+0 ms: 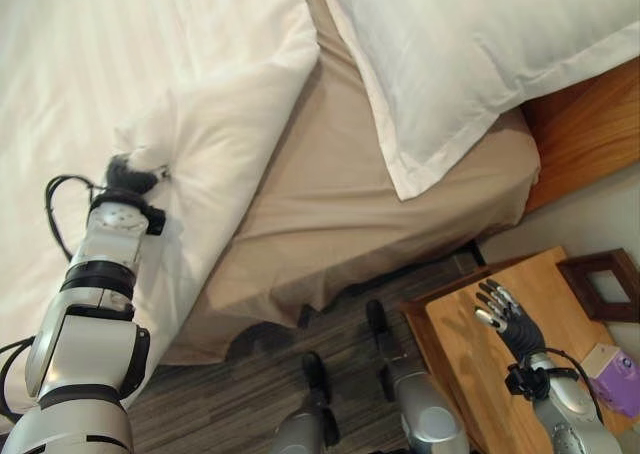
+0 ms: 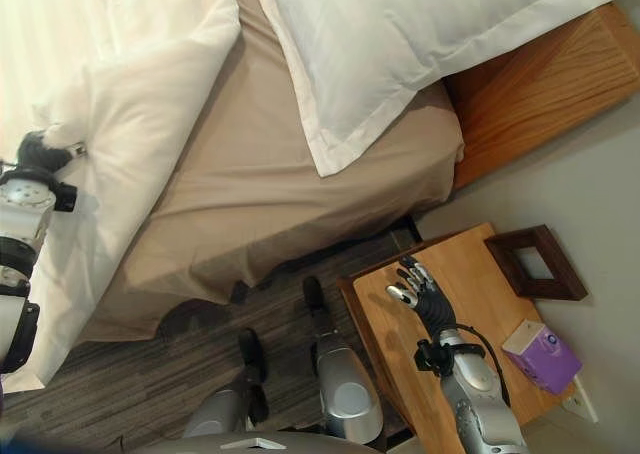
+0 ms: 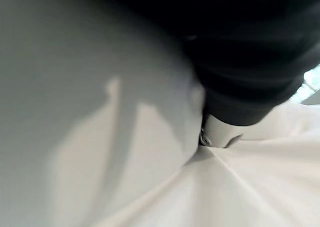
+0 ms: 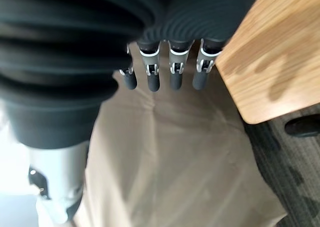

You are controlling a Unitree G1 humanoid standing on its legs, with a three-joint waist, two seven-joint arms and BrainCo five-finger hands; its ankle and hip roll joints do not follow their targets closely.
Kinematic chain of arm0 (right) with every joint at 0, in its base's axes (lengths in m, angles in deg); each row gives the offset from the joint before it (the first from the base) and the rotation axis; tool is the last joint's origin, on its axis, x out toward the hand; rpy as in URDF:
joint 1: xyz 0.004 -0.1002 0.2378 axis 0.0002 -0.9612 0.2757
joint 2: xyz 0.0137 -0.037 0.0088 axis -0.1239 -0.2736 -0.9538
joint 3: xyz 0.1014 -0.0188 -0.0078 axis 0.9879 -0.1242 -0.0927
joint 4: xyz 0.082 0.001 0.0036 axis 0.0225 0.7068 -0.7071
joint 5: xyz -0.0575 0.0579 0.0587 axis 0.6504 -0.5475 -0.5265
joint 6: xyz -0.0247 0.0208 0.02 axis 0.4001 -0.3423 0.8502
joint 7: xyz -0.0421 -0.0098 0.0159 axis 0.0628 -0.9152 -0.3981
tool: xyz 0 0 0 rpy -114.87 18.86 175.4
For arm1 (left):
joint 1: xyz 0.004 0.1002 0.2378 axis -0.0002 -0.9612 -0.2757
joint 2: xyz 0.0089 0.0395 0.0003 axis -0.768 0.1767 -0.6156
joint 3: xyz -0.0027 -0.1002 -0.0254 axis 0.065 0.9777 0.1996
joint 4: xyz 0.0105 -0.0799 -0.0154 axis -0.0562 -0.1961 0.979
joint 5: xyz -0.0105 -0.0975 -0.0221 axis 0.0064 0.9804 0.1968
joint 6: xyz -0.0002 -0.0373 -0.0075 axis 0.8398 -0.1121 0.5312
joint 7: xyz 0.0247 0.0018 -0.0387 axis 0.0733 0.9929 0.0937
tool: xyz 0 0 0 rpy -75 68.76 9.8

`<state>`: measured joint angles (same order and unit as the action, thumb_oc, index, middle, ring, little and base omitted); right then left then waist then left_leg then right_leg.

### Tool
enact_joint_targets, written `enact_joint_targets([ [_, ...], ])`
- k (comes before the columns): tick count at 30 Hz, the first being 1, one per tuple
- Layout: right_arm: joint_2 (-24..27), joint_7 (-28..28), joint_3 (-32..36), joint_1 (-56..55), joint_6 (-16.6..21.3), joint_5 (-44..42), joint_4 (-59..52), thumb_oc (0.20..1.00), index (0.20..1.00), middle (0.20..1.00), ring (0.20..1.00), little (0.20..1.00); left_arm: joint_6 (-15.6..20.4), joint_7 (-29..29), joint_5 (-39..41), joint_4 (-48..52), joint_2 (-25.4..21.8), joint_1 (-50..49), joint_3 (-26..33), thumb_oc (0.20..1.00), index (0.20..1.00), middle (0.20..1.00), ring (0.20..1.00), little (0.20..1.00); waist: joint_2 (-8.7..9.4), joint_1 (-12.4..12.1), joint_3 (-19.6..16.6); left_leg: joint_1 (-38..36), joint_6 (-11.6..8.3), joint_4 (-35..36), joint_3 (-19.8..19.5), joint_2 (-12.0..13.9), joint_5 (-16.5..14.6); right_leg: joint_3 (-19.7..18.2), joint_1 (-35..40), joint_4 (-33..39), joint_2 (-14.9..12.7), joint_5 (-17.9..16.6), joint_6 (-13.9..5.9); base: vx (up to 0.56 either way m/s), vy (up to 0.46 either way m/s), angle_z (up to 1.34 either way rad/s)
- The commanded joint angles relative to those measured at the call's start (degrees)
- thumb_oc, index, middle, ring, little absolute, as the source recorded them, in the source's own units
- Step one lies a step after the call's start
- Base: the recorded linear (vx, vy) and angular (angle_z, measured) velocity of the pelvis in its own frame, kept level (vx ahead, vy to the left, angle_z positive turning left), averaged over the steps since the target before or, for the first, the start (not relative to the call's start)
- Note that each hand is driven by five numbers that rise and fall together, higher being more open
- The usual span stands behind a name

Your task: Making the bed.

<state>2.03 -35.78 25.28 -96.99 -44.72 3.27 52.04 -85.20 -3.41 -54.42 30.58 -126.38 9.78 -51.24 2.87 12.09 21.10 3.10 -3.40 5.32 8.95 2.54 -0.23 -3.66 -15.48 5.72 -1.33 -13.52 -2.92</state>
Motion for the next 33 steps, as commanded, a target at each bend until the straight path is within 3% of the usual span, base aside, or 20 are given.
enact_joint_targets([
  [1, 2.29, 1.43, 1.2, -0.8, 1.93, -0.6, -3.05, 1.0, 1.0, 1.0, 1.0, 1.0, 4.43, -0.18, 1.46, 7.29, 2.73, 2.43, -0.4, 0.2, 0.2, 0.2, 0.2, 0.2, -0.13, 0.6, -2.82, 2.94, -1.78, -0.32, -0.71, 1.88, 4.08, -0.18, 5.94, -1.42, -1.98, 9.0, -4.69, 0.05, -0.011, 0.02],
  [3, 2.24, 1.95, 1.62, -0.97, 1.66, -0.05, -2.78, 1.0, 1.0, 1.0, 1.0, 1.0, 7.21, -2.31, 5.0, 21.25, 2.18, -0.51, -1.48, 0.2, 0.2, 0.2, 0.2, 0.2, -1.01, 0.13, -3.63, 2.21, -1.67, -0.32, -1.04, 1.58, 3.81, 0.38, 7.16, -1.23, -2.2, 9.39, -4.68, 0.06, -0.008, 0.06],
  [4, 2.28, 1.96, 1.58, -1.03, 1.65, -0.04, -2.8, 1.0, 1.0, 1.0, 1.0, 1.0, 7.08, -2.31, 4.99, 21.53, 2.15, -0.8, -1.32, 0.2, 0.2, 0.2, 0.2, 0.2, -1.02, 0.19, -3.65, 2.15, -1.67, -0.32, -1.04, 1.58, 3.78, 0.39, 7.23, -1.22, -2.2, 9.41, -4.68, 0.06, 0.007, 0.05],
  [6, 2.12, 2.78, 2.11, -1.7, 1.32, 0.77, -2.36, 1.0, 1.0, 1.0, 1.0, 1.0, 9.39, -5.32, 11.31, 34.52, 3.24, -5.31, -2.9, 0.2, 0.2, 0.2, 0.2, 0.2, -1.86, -0.14, -4.74, 1.17, -1.54, -0.32, -1.38, 1.19, 3.38, 0.95, 8.61, -1.02, -2.44, 9.83, -4.61, 0.06, 0.008, 0.05],
  [12, 1.9, 2.77, 2.25, -2.23, 0.71, 2.61, -1.57, 1.0, 1.0, 1.0, 1.0, 1.0, 9.12, -13.6, 18.03, 53.07, 5.96, -11.39, -9.96, 0.2, 0.2, 0.2, 0.2, 0.2, -2.91, -0.16, -6.03, -0.19, -1.17, -0.32, -1.79, 0.74, 2.71, 1.31, 10.22, -0.73, -2.73, 10.24, -4.59, 0.02, 0.006, 0.14],
  [18, 2.42, 3.22, 1.94, -3.28, 0.35, 3.01, -1.87, 1.0, 1.0, 1.0, 1.0, 1.0, 6.19, -20.61, 25.22, 61.18, 4.81, -18.46, -15.73, 0.2, 0.2, 0.2, 0.2, 0.2, -3.53, -0.01, -5.89, -0.8, -1.11, -0.32, -1.61, 0.71, 2.56, 1.0, 10.83, -0.72, -2.64, 10.4, -4.51, 0.0, 0.0, 0.0],
  [19, 2.83, 3.64, 2.08, -3.78, 0.3, 3.17, -1.79, 1.0, 1.0, 1.0, 1.0, 1.0, 4.52, -23.94, 23.93, 63.14, 2.33, -20.54, -17.98, 0.2, 0.2, 0.2, 0.2, 0.2, -3.87, -0.06, -5.76, -1.06, -1.12, -0.32, -1.54, 0.7, 2.54, 0.85, 11.08, -0.72, -2.53, 10.53, -4.45, 0.0, 0.0, 0.0],
  [24, 3.14, 3.72, 1.53, -3.73, 0.15, 3.73, -1.35, 1.0, 1.0, 1.0, 1.0, 1.0, 2.26, -26.93, 25.97, 64.55, 0.94, -29.98, -19.25, 0.2, 0.2, 0.2, 0.2, 0.2, -4.49, -0.3, -5.67, -1.51, -1.16, -0.32, -1.11, 0.68, 2.53, 0.65, 11.53, -0.72, -2.47, 10.73, -4.42, 0.0, 0.002, -0.02],
  [25, 3.12, 3.48, 1.26, -3.52, 0.33, 3.88, -0.78, 1.0, 1.0, 1.0, 1.0, 1.0, 2.15, -27.08, 26.44, 64.12, 1.67, -32.42, -19.45, 0.2, 0.2, 0.2, 0.2, 0.2, -4.55, -0.32, -5.73, -1.68, -1.15, -0.32, -1.02, 0.68, 2.5, 0.57, 11.67, -0.72, -2.45, 10.78, -4.39, 0.0, 0.0, 0.0],
  [27, 2.99, 2.11, 0.37, -2.05, 0.78, 4.61, 0.49, 1.0, 1.0, 1.0, 1.0, 1.0, 1.63, -26.62, 25.45, 60.39, 8.3, -39.34, -21.05, 0.216, 0.216, 0.216, 0.216, 0.216, -4.96, -0.49, -6.07, -2.18, -0.98, -0.32, -0.82, 0.74, 2.28, 0.35, 12.03, -0.76, -2.52, 11.08, -4.33, 0.0, 0.0, 0.0],
  [28, 3.09, 2.09, 0.35, -2.06, 0.82, 4.6, 0.53, 1.0, 1.0, 1.0, 1.0, 1.0, 1.75, -26.65, 25.36, 60.2, 8.48, -39.33, -21.08, 0.451, 0.451, 0.451, 0.451, 0.451, -5.05, -0.46, -6.09, -2.19, -0.98, -0.32, -0.81, 0.74, 2.26, 0.35, 12.04, -0.76, -2.51, 11.09, -4.33, 0.0, 0.0, 0.0],
  [29, 3.17, 1.36, 0.53, -1.43, 0.96, 4.71, 0.79, 1.0, 1.0, 1.0, 1.0, 1.0, 1.51, -26.72, 24.02, 58.66, 10.69, -41.25, -21.57, 1.0, 1.0, 1.0, 1.0, 1.0, -5.28, -0.47, -6.37, -2.36, -0.89, -0.32, -0.74, 0.74, 2.12, 0.2, 12.22, -0.79, -2.53, 11.27, -4.32, 0.03, 0.007, -0.02],
  [30, 2.94, 0.76, 0.66, -0.71, 1.17, 4.44, 1.08, 1.0, 1.0, 1.0, 1.0, 1.0, 1.25, -26.17, 23.68, 55.56, 13.6, -43.3, -22.61, 1.0, 1.0, 1.0, 1.0, 1.0, -5.46, -0.41, -6.59, -2.55, -0.75, -0.32, -0.66, 0.67, 2.01, 0.08, 12.37, -0.85, -2.53, 11.4, -4.3, 0.03, 0.007, -0.03],
  [31, 2.96, 0.76, 0.67, -0.72, 1.17, 4.43, 1.08, 1.0, 1.0, 1.0, 1.0, 1.0, 1.27, -26.18, 23.67, 55.52, 13.64, -43.28, -22.62, 1.0, 1.0, 1.0, 1.0, 1.0, -5.48, -0.41, -6.59, -2.55, -0.75, -0.32, -0.66, 0.67, 2.0, 0.08, 12.37, -0.85, -2.53, 11.4, -4.3, 0.05, 0.001, -0.01],
  [32, 2.5, -1.59, 1.07, 1.19, 1.82, 4.1, 1.83, 1.0, 1.0, 1.0, 1.0, 1.0, 0.33, -24.77, 26.42, 52.95, 19.25, -45.66, -24.25, 1.0, 1.0, 1.0, 1.0, 1.0, -5.91, -0.12, -7.42, -3.07, -0.44, -0.32, -0.45, 0.49, 1.69, -0.25, 12.86, -0.91, -2.73, 11.64, -4.18, 0.03, -0.004, -0.03],
  [33, 2.6, -1.62, 1.08, 1.2, 1.85, 4.09, 1.87, 1.0, 1.0, 1.0, 1.0, 1.0, 0.4, -24.77, 26.39, 52.82, 19.41, -45.6, -24.29, 1.0, 1.0, 1.0, 1.0, 1.0, -6.01, -0.11, -7.41, -3.09, -0.44, -0.32, -0.45, 0.5, 1.66, -0.25, 12.87, -0.91, -2.72, 11.65, -4.18, 0.05, -0.005, -0.05],
])
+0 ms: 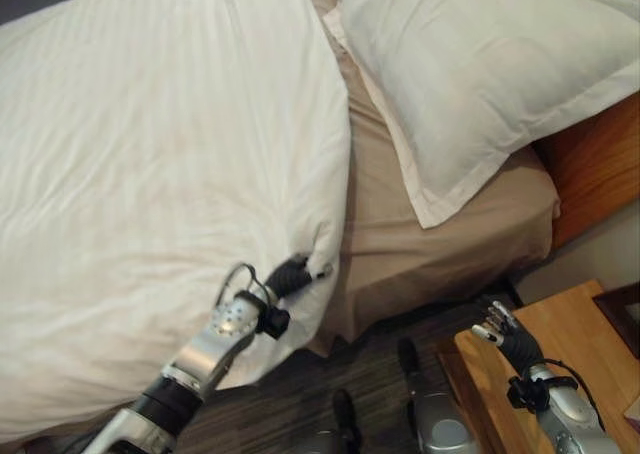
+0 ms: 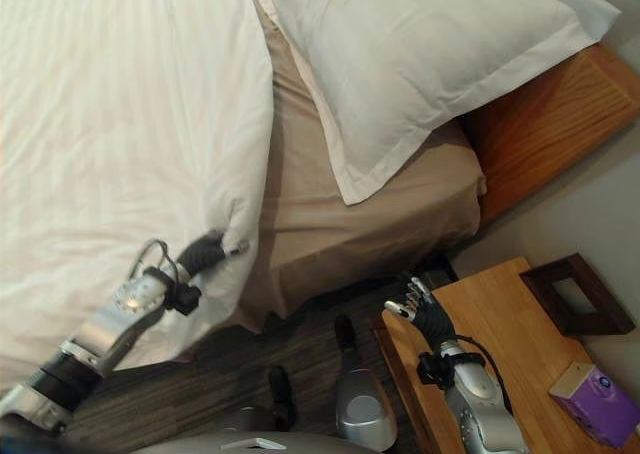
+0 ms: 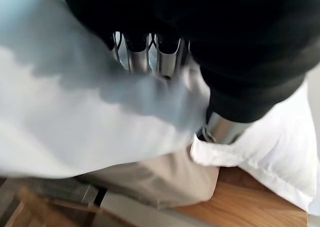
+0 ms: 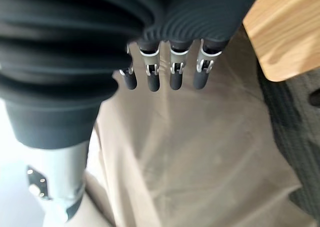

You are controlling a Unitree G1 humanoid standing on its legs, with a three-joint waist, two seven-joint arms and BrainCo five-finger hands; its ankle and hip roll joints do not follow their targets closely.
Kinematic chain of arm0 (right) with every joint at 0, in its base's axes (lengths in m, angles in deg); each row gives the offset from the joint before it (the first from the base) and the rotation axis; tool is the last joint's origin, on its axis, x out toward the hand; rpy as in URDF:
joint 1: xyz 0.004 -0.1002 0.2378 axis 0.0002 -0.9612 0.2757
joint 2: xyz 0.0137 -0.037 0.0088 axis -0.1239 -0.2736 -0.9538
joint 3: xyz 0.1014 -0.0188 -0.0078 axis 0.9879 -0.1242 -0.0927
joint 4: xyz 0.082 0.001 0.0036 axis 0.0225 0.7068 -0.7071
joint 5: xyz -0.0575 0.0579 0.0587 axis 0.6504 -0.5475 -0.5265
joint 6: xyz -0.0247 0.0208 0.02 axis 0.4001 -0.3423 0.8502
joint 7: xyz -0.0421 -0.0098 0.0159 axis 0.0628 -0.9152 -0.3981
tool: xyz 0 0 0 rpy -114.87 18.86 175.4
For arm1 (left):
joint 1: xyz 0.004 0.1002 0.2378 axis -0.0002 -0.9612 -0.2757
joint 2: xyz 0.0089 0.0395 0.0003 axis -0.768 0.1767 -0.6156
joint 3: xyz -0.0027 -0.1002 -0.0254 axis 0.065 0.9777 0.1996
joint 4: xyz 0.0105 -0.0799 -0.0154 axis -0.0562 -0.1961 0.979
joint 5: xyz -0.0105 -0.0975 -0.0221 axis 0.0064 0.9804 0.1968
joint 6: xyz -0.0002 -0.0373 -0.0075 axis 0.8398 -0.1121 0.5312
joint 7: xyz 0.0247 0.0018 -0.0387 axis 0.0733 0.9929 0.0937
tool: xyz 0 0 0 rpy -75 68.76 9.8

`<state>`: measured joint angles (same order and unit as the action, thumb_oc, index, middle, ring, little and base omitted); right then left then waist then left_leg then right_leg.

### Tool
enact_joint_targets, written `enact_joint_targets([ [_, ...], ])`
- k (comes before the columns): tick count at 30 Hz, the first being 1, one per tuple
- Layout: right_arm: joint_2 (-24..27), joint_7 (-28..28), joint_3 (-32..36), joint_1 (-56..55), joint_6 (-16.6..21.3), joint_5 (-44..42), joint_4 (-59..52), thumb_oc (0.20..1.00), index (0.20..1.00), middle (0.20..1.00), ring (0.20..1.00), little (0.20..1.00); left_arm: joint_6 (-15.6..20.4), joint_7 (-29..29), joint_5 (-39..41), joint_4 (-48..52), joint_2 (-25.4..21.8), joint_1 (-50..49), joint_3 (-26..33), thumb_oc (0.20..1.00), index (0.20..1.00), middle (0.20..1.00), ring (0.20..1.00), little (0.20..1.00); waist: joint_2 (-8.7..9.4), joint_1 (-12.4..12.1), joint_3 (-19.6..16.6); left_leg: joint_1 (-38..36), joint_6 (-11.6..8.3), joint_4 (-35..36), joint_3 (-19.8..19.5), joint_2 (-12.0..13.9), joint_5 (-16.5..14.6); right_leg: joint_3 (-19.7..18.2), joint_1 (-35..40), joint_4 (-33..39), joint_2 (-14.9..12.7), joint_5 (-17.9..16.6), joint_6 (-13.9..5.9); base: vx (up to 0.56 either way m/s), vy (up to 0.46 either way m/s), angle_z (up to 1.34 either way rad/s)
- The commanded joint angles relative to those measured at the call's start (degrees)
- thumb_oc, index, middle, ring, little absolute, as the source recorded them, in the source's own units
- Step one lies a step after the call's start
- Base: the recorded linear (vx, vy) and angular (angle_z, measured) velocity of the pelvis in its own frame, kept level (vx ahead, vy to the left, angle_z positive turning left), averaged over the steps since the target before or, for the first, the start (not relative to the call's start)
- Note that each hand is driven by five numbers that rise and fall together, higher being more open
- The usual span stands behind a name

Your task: Making the bed.

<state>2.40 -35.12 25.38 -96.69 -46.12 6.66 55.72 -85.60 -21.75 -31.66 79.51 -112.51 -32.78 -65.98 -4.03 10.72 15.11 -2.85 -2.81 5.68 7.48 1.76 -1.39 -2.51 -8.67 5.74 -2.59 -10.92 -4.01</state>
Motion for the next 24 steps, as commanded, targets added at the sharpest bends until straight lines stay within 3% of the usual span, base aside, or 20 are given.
enact_joint_targets([
  [1, 2.05, -3.31, 1.06, 1.85, 3.42, 0.74, -1.28, 1.0, 1.0, 1.0, 1.0, 1.0, 0.62, -5.77, 4.65, 3.76, 6.81, -3.5, -9.9, 1.0, 1.0, 1.0, 1.0, 1.0, 0.69, 1.29, -1.73, 2.67, -0.93, -0.68, 1.07, 1.19, 2.73, -1.49, 6.29, -0.91, -1.52, 9.16, -3.07, 0.03, -0.009, -0.1],
  [10, 0.55, -6.81, -0.53, 5.96, 4.28, 0.09, 1.41, 1.0, 1.0, 1.0, 1.0, 1.0, 2.25, -2.74, 6.57, 6.87, 10.73, 0.49, -9.51, 1.0, 1.0, 1.0, 1.0, 1.0, -0.26, 0.76, -3.99, 1.49, -0.45, -0.68, -0.1, 0.34, 2.33, -0.46, 8.62, -0.74, -2.21, 9.99, -3.02, 0.02, -0.021, 0.03],
  [13, 0.29, -6.83, -0.48, 6.24, 4.19, 0.34, 1.28, 1.0, 1.0, 1.0, 1.0, 1.0, 2.65, -2.34, 7.16, 8.35, 10.48, 1.36, -7.95, 1.0, 1.0, 1.0, 1.0, 1.0, -0.33, 0.65, -4.69, 1.21, -0.41, -0.68, -0.19, 0.22, 2.18, -0.17, 8.98, -0.74, -2.36, 10.11, -3.03, 0.01, -0.006, 0.02],
  [15, 0.09, -7.03, 0.48, 6.38, 4.45, 0.59, 1.05, 1.0, 1.0, 1.0, 1.0, 1.0, 3.3, -3.35, 11.78, 10.4, 9.49, 0.93, -4.41, 1.0, 1.0, 1.0, 1.0, 1.0, -0.29, 0.46, -5.12, 0.97, -0.42, -0.68, -0.17, 0.18, 2.12, -0.01, 9.34, -0.74, -2.48, 10.2, -3.12, 0.02, -0.003, 0.0],
  [17, -0.46, -7.34, 4.19, 6.34, 5.52, 0.83, 0.86, 1.0, 1.0, 1.0, 1.0, 1.0, 4.91, -5.48, 21.42, 14.29, 8.4, -4.78, 8.43, 1.0, 1.0, 1.0, 1.0, 1.0, -0.02, -0.76, -6.08, 0.69, -0.44, -0.68, -0.34, 0.08, 2.04, 0.22, 9.65, -0.74, -2.6, 10.24, -3.21, 0.05, -0.008, -0.01],
  [20, 0.17, -10.51, 10.17, 7.38, 7.12, 7.35, 0.53, 1.0, 1.0, 1.0, 1.0, 1.0, 8.93, -4.62, 28.5, 17.02, 12.19, -12.3, 25.26, 1.0, 1.0, 1.0, 1.0, 1.0, 0.76, -2.79, -6.8, 0.15, -0.33, -0.68, -1.24, -0.03, 1.59, 0.74, 10.55, -0.74, -2.73, 10.8, -3.21, 0.03, -0.014, 0.04],
  [21, 0.17, -10.54, 10.09, 7.45, 7.11, 7.37, 0.51, 1.0, 1.0, 1.0, 1.0, 1.0, 8.89, -4.6, 28.5, 17.09, 12.2, -12.34, 25.36, 1.0, 1.0, 1.0, 1.0, 1.0, 0.76, -2.72, -6.86, 0.36, -0.34, -0.68, -1.25, -0.01, 1.8, 0.73, 10.34, -0.74, -2.71, 10.61, -3.18, 0.02, -0.019, 0.14],
  [22, 1.0, -13.85, 13.0, 9.46, 7.72, 12.42, -0.2, 1.0, 1.0, 1.0, 1.0, 1.0, 12.63, -2.23, 31.71, 15.47, 16.09, -13.21, 32.64, 1.0, 1.0, 1.0, 1.0, 1.0, 1.38, -4.12, -7.62, 0.36, -0.27, -0.68, -1.95, -0.14, 1.7, 1.17, 10.65, -0.74, -2.76, 10.8, -3.1, 0.02, -0.015, 0.17],
  [23, 1.03, -13.93, 12.95, 9.56, 7.69, 12.52, -0.21, 1.0, 1.0, 1.0, 1.0, 1.0, 12.68, -2.25, 31.75, 15.4, 16.13, -13.13, 32.68, 1.0, 1.0, 1.0, 1.0, 1.0, 1.33, -4.05, -7.57, 0.37, -0.27, -0.68, -1.97, -0.14, 1.68, 1.2, 10.66, -0.74, -2.77, 10.83, -3.1, 0.05, -0.008, 0.24],
  [24, 1.15, -15.85, 14.69, 12.0, 7.59, 13.63, -1.55, 1.0, 1.0, 1.0, 1.0, 1.0, 16.3, 0.89, 32.61, 16.4, 18.96, -13.1, 37.38, 1.0, 1.0, 1.0, 1.0, 1.0, 1.83, -5.21, -8.17, 0.27, -0.17, -0.68, -2.42, -0.22, 1.51, 1.68, 10.99, -0.74, -2.69, 11.01, -2.99, 0.04, 0.006, 0.22],
])
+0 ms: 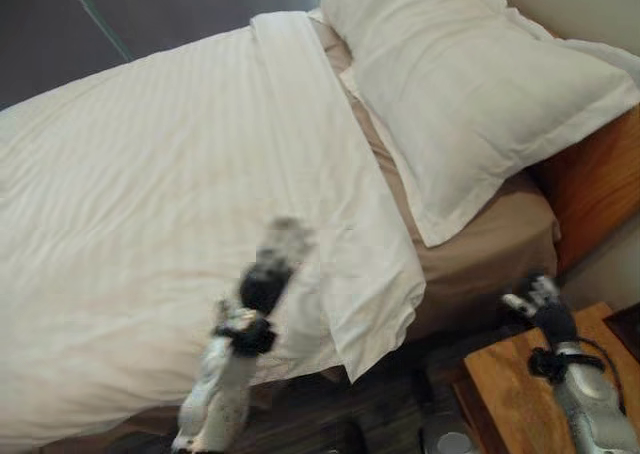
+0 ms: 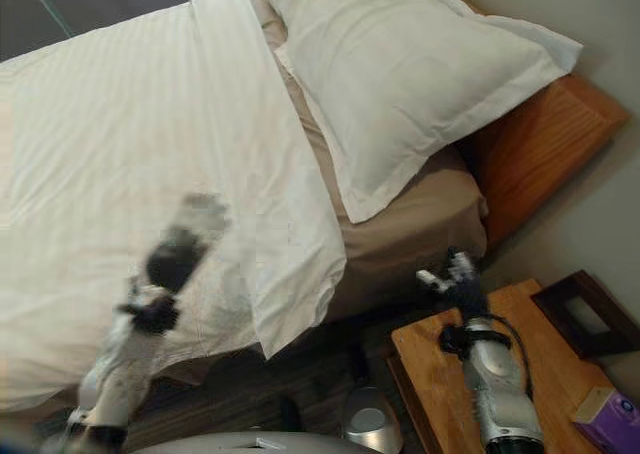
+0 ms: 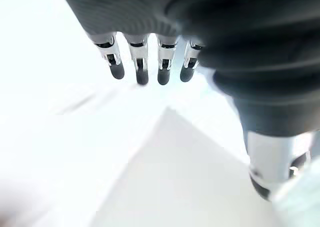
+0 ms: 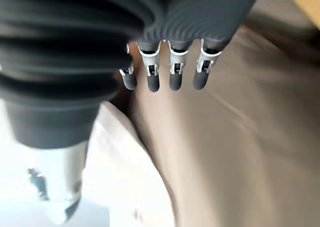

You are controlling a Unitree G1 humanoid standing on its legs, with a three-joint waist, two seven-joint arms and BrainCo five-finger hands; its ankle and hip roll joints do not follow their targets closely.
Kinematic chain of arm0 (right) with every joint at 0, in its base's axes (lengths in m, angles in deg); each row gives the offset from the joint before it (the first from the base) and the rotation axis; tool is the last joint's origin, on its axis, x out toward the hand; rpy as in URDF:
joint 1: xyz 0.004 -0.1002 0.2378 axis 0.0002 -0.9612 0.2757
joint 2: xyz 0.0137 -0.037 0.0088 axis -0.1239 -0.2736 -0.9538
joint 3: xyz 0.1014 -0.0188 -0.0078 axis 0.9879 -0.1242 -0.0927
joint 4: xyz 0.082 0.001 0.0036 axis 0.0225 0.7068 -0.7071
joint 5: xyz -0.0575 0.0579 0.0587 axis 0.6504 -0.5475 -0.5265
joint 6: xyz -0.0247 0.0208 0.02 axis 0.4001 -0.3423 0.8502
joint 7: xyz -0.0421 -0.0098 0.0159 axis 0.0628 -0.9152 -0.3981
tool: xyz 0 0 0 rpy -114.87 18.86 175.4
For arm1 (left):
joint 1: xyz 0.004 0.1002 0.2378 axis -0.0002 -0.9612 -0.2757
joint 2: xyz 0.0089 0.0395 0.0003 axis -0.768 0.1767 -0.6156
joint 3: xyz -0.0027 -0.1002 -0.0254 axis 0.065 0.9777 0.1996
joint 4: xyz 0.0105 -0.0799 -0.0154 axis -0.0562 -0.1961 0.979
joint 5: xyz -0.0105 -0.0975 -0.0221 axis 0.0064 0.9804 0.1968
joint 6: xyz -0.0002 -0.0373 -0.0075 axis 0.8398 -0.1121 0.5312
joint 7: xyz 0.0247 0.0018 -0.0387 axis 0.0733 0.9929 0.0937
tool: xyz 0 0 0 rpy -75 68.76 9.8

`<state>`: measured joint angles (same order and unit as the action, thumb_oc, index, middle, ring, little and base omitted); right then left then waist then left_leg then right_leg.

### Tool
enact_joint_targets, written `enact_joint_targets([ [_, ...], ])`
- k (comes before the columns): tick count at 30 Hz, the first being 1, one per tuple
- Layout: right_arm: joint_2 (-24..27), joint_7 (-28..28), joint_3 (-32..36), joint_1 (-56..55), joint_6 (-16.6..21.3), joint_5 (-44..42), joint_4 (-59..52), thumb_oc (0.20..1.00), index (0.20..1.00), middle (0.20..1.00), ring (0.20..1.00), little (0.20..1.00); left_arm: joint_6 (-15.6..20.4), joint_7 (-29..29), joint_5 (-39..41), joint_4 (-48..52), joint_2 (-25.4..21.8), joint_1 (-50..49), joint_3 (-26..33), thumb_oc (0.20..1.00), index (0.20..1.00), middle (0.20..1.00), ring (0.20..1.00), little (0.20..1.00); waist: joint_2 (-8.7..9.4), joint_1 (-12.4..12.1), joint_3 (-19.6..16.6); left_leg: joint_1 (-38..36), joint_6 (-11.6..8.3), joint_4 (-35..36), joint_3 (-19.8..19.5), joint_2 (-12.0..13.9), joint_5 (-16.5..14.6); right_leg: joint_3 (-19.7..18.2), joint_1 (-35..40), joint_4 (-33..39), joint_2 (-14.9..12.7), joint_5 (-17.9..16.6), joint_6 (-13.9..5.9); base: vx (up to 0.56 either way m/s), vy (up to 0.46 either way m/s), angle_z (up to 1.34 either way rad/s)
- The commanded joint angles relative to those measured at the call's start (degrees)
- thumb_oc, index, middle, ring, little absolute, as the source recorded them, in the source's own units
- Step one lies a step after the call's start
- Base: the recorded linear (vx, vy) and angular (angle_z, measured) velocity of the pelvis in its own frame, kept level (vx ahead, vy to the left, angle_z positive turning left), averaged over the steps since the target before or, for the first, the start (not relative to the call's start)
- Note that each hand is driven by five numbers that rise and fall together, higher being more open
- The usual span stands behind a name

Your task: Making the bed.

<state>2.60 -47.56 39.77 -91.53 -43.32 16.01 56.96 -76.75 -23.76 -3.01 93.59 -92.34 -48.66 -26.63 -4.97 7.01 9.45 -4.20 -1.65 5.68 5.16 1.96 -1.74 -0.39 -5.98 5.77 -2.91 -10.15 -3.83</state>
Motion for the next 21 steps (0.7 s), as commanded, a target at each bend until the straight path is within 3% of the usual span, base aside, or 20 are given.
enact_joint_targets([
  [1, 1.26, -4.43, 0.82, 8.58, 4.86, 4.32, -2.47, 1.0, 1.0, 1.0, 1.0, 1.0, 8.93, 4.73, 4.12, 1.6, -0.18, 2.66, -0.36, 1.0, 1.0, 1.0, 1.0, 1.0, 3.08, -2.2, -2.72, 1.57, -1.29, -0.68, -0.43, -0.49, 1.79, -0.16, 8.66, -0.77, -2.36, 10.4, -3.09, 0.04, 0.006, 0.2],
  [3, 2.01, -5.46, 0.77, 10.94, 4.94, 3.88, -2.11, 1.0, 1.0, 1.0, 1.0, 1.0, 10.11, 6.46, 2.79, 1.63, -0.02, 2.8, 0.07, 1.0, 1.0, 1.0, 1.0, 1.0, 3.32, -2.71, -2.69, 1.53, -1.26, -0.68, -0.77, -0.58, 1.72, 0.25, 8.95, -0.77, -2.39, 10.53, -3.05, 0.02, 0.005, 0.15],
  [4, 2.32, -6.1, 0.29, 13.38, 5.39, 1.88, -2.07, 0.944, 0.944, 0.944, 0.944, 0.944, 10.62, 7.9, 1.78, 0.7, 0.12, 2.52, -0.1, 1.0, 1.0, 1.0, 1.0, 1.0, 3.59, -3.39, -2.74, 1.51, -1.25, -0.68, -1.1, -0.6, 1.77, 0.54, 9.2, -0.77, -2.46, 10.6, -3.0, 0.01, 0.012, 0.18],
  [5, 2.28, -6.26, -0.58, 15.2, 5.62, -0.15, -2.49, 0.598, 0.598, 0.598, 0.598, 0.598, 10.77, 9.27, 0.64, 0.22, -0.02, 2.47, -0.6, 1.0, 1.0, 1.0, 1.0, 1.0, 3.79, -4.06, -2.75, 1.56, -1.21, -0.68, -1.4, -0.68, 1.79, 0.81, 9.35, -0.77, -2.48, 10.59, -2.94, -0.01, 0.008, 0.2],
  [6, 2.22, -6.08, -2.4, 18.45, 6.34, -4.31, -3.12, 0.2, 0.2, 0.2, 0.2, 0.2, 10.52, 10.45, 1.1, -0.14, 0.63, 2.2, -1.25, 1.0, 1.0, 1.0, 1.0, 1.0, 4.26, -5.32, -2.5, 1.74, -1.17, -0.68, -1.95, -0.83, 1.93, 1.44, 9.6, -0.77, -2.57, 10.69, -2.89, -0.02, 0.002, 0.21],
  [7, 2.32, -6.04, -2.48, 18.64, 6.43, -4.45, -2.93, 0.2, 0.2, 0.2, 0.2, 0.2, 10.5, 10.49, 1.1, -0.1, 0.66, 2.23, -1.17, 1.0, 1.0, 1.0, 1.0, 1.0, 4.26, -5.18, -2.39, 1.71, -1.17, -0.68, -2.03, -0.86, 1.94, 1.52, 9.68, -0.77, -2.6, 10.72, -2.9, -0.03, -0.01, 0.22],
  [10, -1.96, -2.3, -10.49, 25.18, 7.64, -21.19, -3.05, 0.2, 0.2, 0.2, 0.2, 0.2, 8.72, 11.46, -0.24, -2.13, 0.47, 0.87, -5.16, 1.0, 1.0, 1.0, 1.0, 1.0, 5.03, -7.92, -1.82, 2.4, -1.25, -0.68, -3.27, -1.11, 2.56, 2.83, 9.74, -0.77, -2.68, 10.58, -2.69, -0.05, -0.011, 0.34],
  [13, -5.68, -1.25, -14.97, 27.84, 7.16, -28.21, -2.09, 0.2, 0.2, 0.2, 0.2, 0.2, 7.28, 11.42, 0.65, -2.36, 0.64, 0.09, -7.3, 1.0, 1.0, 1.0, 1.0, 1.0, 5.34, -9.48, -1.46, 2.83, -1.32, -0.68, -3.9, -1.14, 2.84, 3.57, 9.74, -0.77, -2.64, 10.66, -2.63, -0.03, -0.006, 0.16],
  [21, -11.63, 0.04, -19.14, 27.7, 5.87, -36.32, 3.17, 0.2, 0.2, 0.2, 0.2, 0.2, 6.1, 10.81, 0.18, -1.63, -0.95, -0.74, -8.22, 1.0, 1.0, 1.0, 1.0, 1.0, 5.4, -11.7, -0.91, 3.21, -1.34, -0.68, -4.75, -1.2, 3.2, 4.64, 9.95, -0.77, -2.61, 10.64, -2.57, 0.0, 0.0, 0.1],
])
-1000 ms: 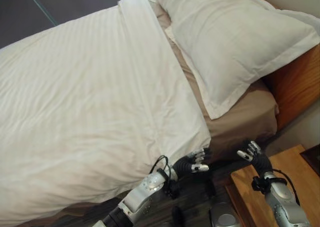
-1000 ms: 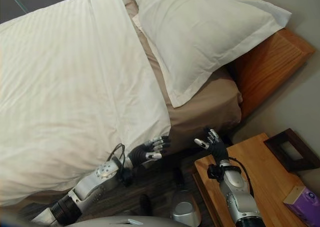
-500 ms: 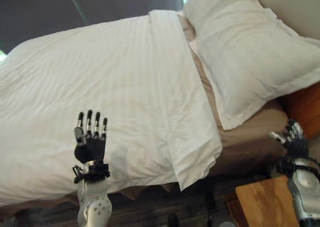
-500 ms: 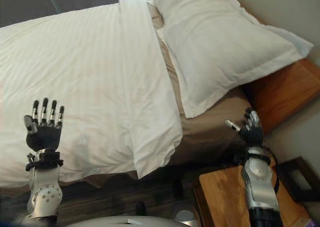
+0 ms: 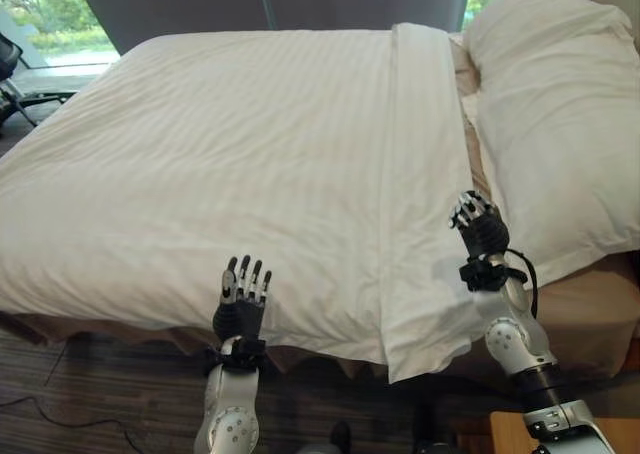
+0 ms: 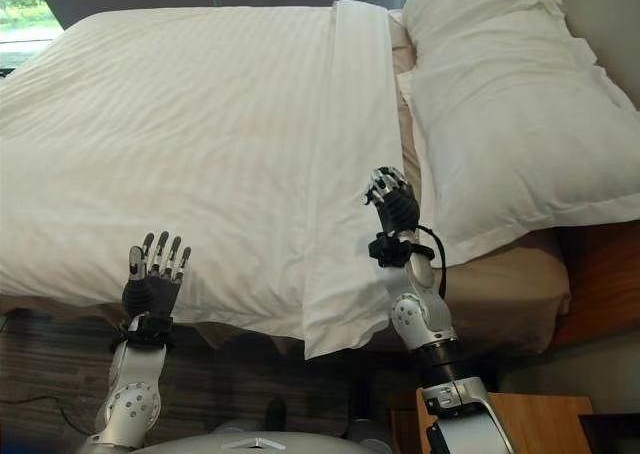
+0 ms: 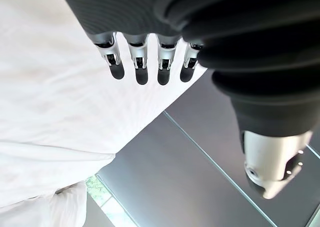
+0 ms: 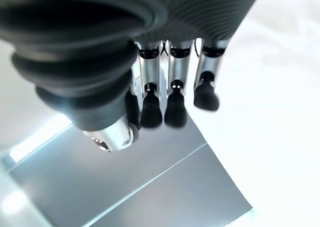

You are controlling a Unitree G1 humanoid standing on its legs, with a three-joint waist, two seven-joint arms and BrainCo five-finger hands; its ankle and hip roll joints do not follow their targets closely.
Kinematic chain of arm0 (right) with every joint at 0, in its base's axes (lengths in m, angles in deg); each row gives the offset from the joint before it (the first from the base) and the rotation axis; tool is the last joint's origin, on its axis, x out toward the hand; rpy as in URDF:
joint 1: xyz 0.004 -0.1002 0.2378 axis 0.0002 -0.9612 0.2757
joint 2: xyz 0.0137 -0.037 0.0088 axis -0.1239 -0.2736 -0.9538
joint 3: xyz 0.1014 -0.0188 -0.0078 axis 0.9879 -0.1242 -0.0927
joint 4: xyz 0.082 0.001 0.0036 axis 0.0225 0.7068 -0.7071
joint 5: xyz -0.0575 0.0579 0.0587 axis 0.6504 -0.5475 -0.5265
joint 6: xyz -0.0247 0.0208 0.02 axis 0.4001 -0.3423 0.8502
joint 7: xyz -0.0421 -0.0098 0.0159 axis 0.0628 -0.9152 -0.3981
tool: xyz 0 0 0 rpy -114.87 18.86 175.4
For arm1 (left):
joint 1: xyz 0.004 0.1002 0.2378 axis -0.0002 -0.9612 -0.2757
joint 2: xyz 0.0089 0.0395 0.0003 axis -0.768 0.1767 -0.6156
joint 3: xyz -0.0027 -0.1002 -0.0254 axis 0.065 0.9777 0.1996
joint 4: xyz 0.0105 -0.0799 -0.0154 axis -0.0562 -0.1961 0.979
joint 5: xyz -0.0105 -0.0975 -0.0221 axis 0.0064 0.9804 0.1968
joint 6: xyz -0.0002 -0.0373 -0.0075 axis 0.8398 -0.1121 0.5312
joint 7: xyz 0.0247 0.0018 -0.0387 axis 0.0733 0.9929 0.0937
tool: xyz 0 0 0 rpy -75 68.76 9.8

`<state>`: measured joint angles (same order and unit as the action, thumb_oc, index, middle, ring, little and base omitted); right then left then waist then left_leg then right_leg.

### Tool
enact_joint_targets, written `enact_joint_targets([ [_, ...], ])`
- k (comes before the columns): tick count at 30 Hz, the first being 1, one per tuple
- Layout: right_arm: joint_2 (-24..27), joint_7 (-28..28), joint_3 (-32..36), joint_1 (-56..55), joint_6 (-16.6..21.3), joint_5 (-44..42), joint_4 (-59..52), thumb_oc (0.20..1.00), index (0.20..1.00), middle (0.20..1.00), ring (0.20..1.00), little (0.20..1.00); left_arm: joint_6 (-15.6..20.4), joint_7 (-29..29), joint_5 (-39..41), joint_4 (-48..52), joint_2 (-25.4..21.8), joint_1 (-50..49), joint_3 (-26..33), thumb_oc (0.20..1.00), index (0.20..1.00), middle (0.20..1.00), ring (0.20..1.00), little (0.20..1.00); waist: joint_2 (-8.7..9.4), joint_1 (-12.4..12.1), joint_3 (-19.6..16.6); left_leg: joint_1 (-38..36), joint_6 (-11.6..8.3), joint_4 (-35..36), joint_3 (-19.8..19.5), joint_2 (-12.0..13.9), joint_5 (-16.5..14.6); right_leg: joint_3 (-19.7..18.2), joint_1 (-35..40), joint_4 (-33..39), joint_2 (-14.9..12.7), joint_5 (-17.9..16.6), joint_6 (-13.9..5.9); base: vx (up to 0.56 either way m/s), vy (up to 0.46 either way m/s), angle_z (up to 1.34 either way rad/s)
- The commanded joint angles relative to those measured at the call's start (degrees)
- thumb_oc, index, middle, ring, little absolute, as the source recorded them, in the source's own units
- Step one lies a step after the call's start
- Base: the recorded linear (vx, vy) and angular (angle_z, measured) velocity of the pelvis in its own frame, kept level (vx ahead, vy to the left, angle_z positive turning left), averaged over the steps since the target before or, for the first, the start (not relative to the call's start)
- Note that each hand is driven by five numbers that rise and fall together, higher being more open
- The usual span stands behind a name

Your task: Making the bed.

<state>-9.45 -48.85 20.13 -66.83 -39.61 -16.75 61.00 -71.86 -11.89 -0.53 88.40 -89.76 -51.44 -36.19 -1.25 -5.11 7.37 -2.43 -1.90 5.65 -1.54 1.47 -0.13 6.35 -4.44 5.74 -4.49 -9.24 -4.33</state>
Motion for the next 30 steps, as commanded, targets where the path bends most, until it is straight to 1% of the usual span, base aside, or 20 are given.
enact_joint_targets([
  [1, -0.08, 1.65, -0.11, 2.89, 1.77, -4.69, 0.4, 0.2, 0.2, 0.2, 0.2, 0.2, 1.18, -1.04, -2.12, 3.33, -3.48, 2.09, 1.22, 1.0, 1.0, 1.0, 1.0, 1.0, 1.62, 0.28, 1.24, 1.48, -1.09, -0.65, 1.89, -0.71, 1.62, -2.09, 8.39, -0.74, -1.02, 9.73, -2.08, -0.01, -0.004, 0.05],
  [4, -1.76, 2.34, -2.17, 3.35, -0.19, -8.46, 7.83, 0.2, 0.2, 0.2, 0.2, 0.2, 1.02, -1.27, -1.12, 2.93, -3.94, 2.05, 0.13, 1.0, 1.0, 1.0, 1.0, 1.0, 1.21, -0.56, 1.74, 1.72, -1.05, -0.65, 1.58, -0.73, 1.69, -1.9, 8.13, -0.74, -1.11, 9.68, -2.14, 0.0, -0.001, 0.01],
  [5, -1.75, 2.41, -2.15, 3.43, -0.17, -8.51, 7.94, 0.2, 0.2, 0.2, 0.2, 0.2, 1.02, -1.28, -1.11, 2.91, -3.95, 2.09, 0.14, 1.0, 1.0, 1.0, 1.0, 1.0, 1.21, -0.57, 1.77, 1.71, -1.05, -0.65, 1.58, -0.73, 1.68, -1.91, 8.13, -0.74, -1.11, 9.68, -2.13, -0.04, 0.012, 0.01],
  [7, -2.56, 2.52, -4.22, 4.2, -2.24, -9.4, 12.23, 0.2, 0.2, 0.2, 0.2, 0.2, 0.77, -1.46, -0.69, 2.41, -4.46, 2.78, -1.24, 1.0, 1.0, 1.0, 1.0, 1.0, 0.49, -0.93, 2.38, 2.4, -1.05, -0.65, 1.75, -0.86, 1.91, -2.06, 7.31, -0.74, -1.21, 9.4, -2.19, -0.05, 0.018, 0.01],
  [10, -3.04, 2.95, -6.16, 4.14, -3.29, -9.17, 12.99, 0.2, 0.2, 0.2, 0.2, 0.2, 0.5, -1.58, -0.61, 2.48, -4.71, 3.26, -2.18, 1.0, 1.0, 1.0, 1.0, 1.0, 0.01, -1.08, 2.64, 2.69, -1.04, -0.65, 1.8, -0.82, 2.05, -2.1, 6.9, -0.74, -1.25, 9.29, -2.25, 0.0, 0.0, 0.0],
  [12, -4.06, 4.54, -8.48, 3.86, -4.61, -8.95, 14.39, 0.2, 0.2, 0.2, 0.2, 0.2, 0.54, -1.8, -0.44, 2.14, -4.65, 3.79, -2.82, 1.0, 1.0, 1.0, 1.0, 1.0, -0.44, -1.22, 2.87, 2.91, -1.05, -0.65, 1.87, -0.85, 2.16, -2.16, 6.57, -0.74, -1.25, 9.15, -2.32, 0.0, 0.0, 0.0],
  [13, -4.45, 5.69, -9.68, 3.64, -5.53, -8.16, 16.19, 0.2, 0.2, 0.2, 0.2, 0.2, 0.57, -1.94, -0.35, 2.08, -4.58, 4.02, -3.31, 1.0, 1.0, 1.0, 1.0, 1.0, -0.63, -1.3, 2.93, 3.05, -1.07, -0.65, 1.84, -0.87, 2.21, -2.06, 6.44, -0.74, -1.27, 9.11, -2.33, 0.0, 0.0, 0.0],
  [14, -5.03, 5.65, -10.41, 3.63, -6.52, -6.88, 20.98, 0.2, 0.2, 0.2, 0.2, 0.2, 0.57, -2.09, 0.02, 1.45, -4.54, 4.28, -3.99, 1.0, 1.0, 1.0, 1.0, 1.0, -0.92, -1.37, 2.9, 3.16, -1.14, -0.65, 1.85, -0.88, 2.27, -2.01, 6.31, -0.74, -1.28, 9.18, -2.34, 0.0, 0.0, 0.0],
  [15, -5.04, 5.69, -10.39, 3.68, -6.51, -6.88, 21.05, 0.2, 0.2, 0.2, 0.2, 0.2, 0.57, -2.09, 0.03, 1.44, -4.55, 4.29, -4.0, 1.0, 1.0, 1.0, 1.0, 1.0, -0.91, -1.37, 2.9, 3.16, -1.14, -0.65, 1.85, -0.88, 2.26, -2.01, 6.31, -0.74, -1.28, 9.18, -2.34, 0.0, 0.0, 0.0],
  [16, -5.68, 4.93, -9.81, 3.48, -6.51, -6.96, 24.6, 0.2, 0.2, 0.2, 0.2, 0.2, 0.8, -1.88, 0.06, 1.24, -4.51, 4.64, -4.4, 1.0, 1.0, 1.0, 1.0, 1.0, -1.13, -1.32, 2.94, 3.19, -1.2, -0.65, 1.88, -0.84, 2.29, -1.95, 6.22, -0.74, -1.3, 9.17, -2.34, 0.0, 0.0, 0.0],
  [19, -6.35, 4.04, -6.67, 1.44, -7.09, -6.1, 33.33, 0.2, 0.2, 0.2, 0.2, 0.2, 0.96, -1.64, -0.54, 0.84, -4.42, 5.1, -4.16, 1.0, 1.0, 1.0, 1.0, 1.0, -1.49, -0.68, 3.08, 2.92, -1.28, -0.65, 1.93, -0.82, 2.25, -1.99, 6.55, -0.74, -1.18, 9.25, -2.41, 0.01, 0.004, 0.0],
  [22, -4.99, 5.71, -1.99, -5.57, -8.35, -2.32, 42.7, 0.2, 0.2, 0.2, 0.2, 0.2, 1.06, -2.79, -1.18, 0.45, -4.01, 4.34, -2.58, 1.0, 1.0, 1.0, 1.0, 1.0, -1.22, 0.65, 2.71, 2.33, -1.32, -0.65, 1.86, -0.77, 1.84, -1.77, 7.26, -0.74, -1.13, 9.67, -2.42, 0.05, 0.007, -0.01],
  [23, -4.14, 6.08, 1.25, -8.96, -8.93, -0.32, 47.68, 0.2, 0.2, 0.2, 0.2, 0.2, 1.13, -3.13, -1.3, 0.08, -3.62, 3.88, -1.41, 1.0, 1.0, 1.0, 1.0, 1.0, -1.01, 1.47, 2.54, 1.9, -1.28, -0.65, 1.84, -0.81, 1.5, -1.64, 7.75, -0.74, -1.16, 9.89, -2.44, 0.1, 0.017, 0.07],
  [24, -2.29, 6.4, 6.27, -13.66, -9.42, 2.92, 54.57, 0.2, 0.2, 0.2, 0.2, 0.2, 1.5, -3.46, -1.48, -0.12, -3.16, 3.03, 0.38, 1.0, 1.0, 1.0, 1.0, 1.0, -0.56, 2.9, 1.9, 1.31, -1.18, -0.65, 1.98, -0.79, 0.97, -1.81, 8.18, -0.74, -1.16, 10.08, -2.45, 0.09, 0.018, 0.13],
  [25, -2.26, 6.49, 6.31, -13.65, -9.38, 2.96, 54.67, 0.2, 0.2, 0.2, 0.2, 0.2, 1.5, -3.46, -1.48, -0.11, -3.14, 2.99, 0.33, 1.0, 1.0, 1.0, 1.0, 1.0, -0.59, 2.88, 1.88, 1.29, -1.18, -0.65, 1.97, -0.79, 0.94, -1.8, 8.21, -0.74, -1.16, 10.1, -2.46, 0.1, 0.026, 0.1],
  [26, 0.89, 5.91, 12.21, -16.15, -9.56, 4.92, 60.82, 0.2, 0.2, 0.2, 0.2, 0.2, 1.74, -3.68, -1.52, -0.61, -2.94, 2.49, 1.61, 1.0, 1.0, 1.0, 1.0, 1.0, -0.17, 4.01, 1.37, 0.8, -1.12, -0.65, 2.28, -0.72, 0.44, -2.07, 8.57, -0.74, -1.18, 10.26, -2.57, 0.04, 0.011, 0.04],
  [27, 0.9, 5.92, 12.22, -16.14, -9.56, 4.92, 60.84, 0.2, 0.2, 0.2, 0.2, 0.2, 1.74, -3.68, -1.52, -0.61, -2.93, 2.49, 1.6, 1.0, 1.0, 1.0, 1.0, 1.0, -0.18, 4.0, 1.39, 0.78, -1.12, -0.65, 2.29, -0.72, 0.43, -2.08, 8.58, -0.74, -1.18, 10.26, -2.57, 0.06, 0.019, -0.03],
  [28, 3.53, 5.25, 16.39, -18.2, -9.71, 5.4, 64.02, 0.2, 0.2, 0.2, 0.2, 0.2, 1.91, -3.74, -1.61, -0.71, -2.73, 2.34, 2.12, 1.0, 1.0, 1.0, 1.0, 1.0, 0.13, 4.88, 1.23, 0.35, -1.1, -0.65, 2.58, -0.69, 0.09, -2.38, 8.79, -0.74, -1.16, 10.4, -2.64, 0.03, 0.008, -0.07],
  [29, 4.45, 5.03, 17.4, -18.86, -9.21, 6.67, 65.1, 0.2, 0.2, 0.2, 0.2, 0.2, 2.18, -3.8, -1.82, -0.12, -2.89, 2.21, 2.16, 1.0, 1.0, 1.0, 1.0, 1.0, 0.28, 5.26, 1.04, 0.23, -1.09, -0.65, 2.75, -0.62, 0.01, -2.58, 8.79, -0.74, -1.14, 10.35, -2.68, 0.06, 0.017, -0.07],
  [30, 8.02, 3.27, 22.65, -20.05, -8.65, 4.88, 67.19, 0.2, 0.2, 0.2, 0.2, 0.2, 2.19, -4.06, -2.31, 0.24, -3.07, 1.9, 2.52, 1.0, 1.0, 1.0, 1.0, 1.0, 0.76, 6.44, 0.59, -0.21, -1.02, -0.65, 3.15, -0.42, -0.3, -2.97, 8.9, -0.74, -1.06, 10.57, -2.82, 0.04, 0.01, -0.23],
])
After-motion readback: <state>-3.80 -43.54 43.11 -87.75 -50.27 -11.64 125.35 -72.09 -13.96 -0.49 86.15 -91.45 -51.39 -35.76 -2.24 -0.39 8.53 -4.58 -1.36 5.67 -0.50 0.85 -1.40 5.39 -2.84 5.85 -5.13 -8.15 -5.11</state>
